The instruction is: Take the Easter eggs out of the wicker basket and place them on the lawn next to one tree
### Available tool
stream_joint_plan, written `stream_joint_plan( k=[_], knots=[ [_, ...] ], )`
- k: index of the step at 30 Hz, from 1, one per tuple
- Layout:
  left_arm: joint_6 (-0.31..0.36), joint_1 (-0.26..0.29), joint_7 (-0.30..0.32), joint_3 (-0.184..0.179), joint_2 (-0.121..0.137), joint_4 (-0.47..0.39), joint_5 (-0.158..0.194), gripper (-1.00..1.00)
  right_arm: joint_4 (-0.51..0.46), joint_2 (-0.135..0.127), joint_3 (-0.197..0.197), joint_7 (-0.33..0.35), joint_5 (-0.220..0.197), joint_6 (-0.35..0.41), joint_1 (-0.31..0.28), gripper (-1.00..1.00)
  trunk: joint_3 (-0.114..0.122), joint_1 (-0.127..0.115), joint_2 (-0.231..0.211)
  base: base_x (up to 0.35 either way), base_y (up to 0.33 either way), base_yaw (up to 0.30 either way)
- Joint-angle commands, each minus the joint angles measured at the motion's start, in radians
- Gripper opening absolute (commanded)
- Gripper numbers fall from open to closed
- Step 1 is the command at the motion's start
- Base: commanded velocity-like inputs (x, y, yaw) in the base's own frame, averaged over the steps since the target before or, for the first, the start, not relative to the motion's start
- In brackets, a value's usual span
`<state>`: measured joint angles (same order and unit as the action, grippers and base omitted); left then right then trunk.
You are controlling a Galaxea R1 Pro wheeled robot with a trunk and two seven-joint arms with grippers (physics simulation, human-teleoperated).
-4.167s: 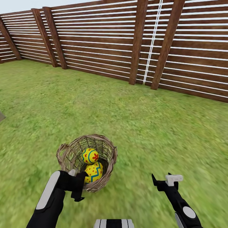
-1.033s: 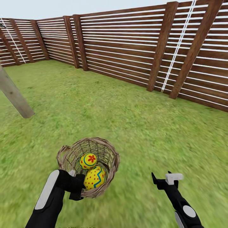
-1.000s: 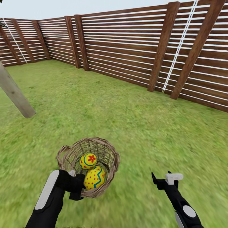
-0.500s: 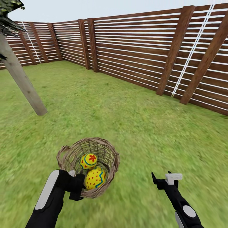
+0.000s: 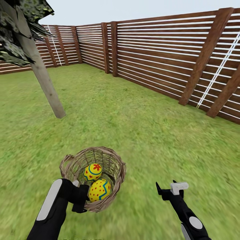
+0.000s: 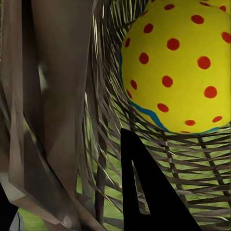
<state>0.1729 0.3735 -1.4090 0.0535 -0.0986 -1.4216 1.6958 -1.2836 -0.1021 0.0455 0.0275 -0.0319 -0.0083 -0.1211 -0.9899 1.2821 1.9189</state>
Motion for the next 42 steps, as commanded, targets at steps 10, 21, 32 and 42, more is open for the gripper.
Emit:
stream_joint_plan(
  k=[10, 21, 32, 42],
  knots=[
    [0.01, 0.001, -0.007, 0.003, -0.002, 0.003, 0.001, -1.0, 0.0, -0.001, 0.001, 0.002, -0.003, -0.001, 0.0, 1.0, 0.031, -0.039, -0.07, 0.0, 0.0, 0.281],
    [0.007, 0.001, -0.007, 0.003, -0.003, 0.003, 0.001, -1.0, 0.0, -0.001, 0.0, 0.002, -0.003, -0.001, 0.0, 1.0, 0.065, -0.081, -0.147, 0.0, 0.0, 0.276],
    [0.007, 0.001, -0.007, 0.002, -0.003, 0.003, 0.001, -1.0, -0.001, -0.001, 0.0, 0.002, -0.003, -0.001, 0.0, 1.0, 0.1, -0.123, -0.224, 0.0, 0.0, 0.08],
    [0.009, 0.001, -0.005, 0.003, -0.003, 0.006, 0.001, -1.0, -0.001, -0.001, 0.0, 0.002, -0.003, -0.001, 0.0, 1.0, 0.133, -0.161, -0.294, 0.0, 0.0, 0.179]
  ],
)
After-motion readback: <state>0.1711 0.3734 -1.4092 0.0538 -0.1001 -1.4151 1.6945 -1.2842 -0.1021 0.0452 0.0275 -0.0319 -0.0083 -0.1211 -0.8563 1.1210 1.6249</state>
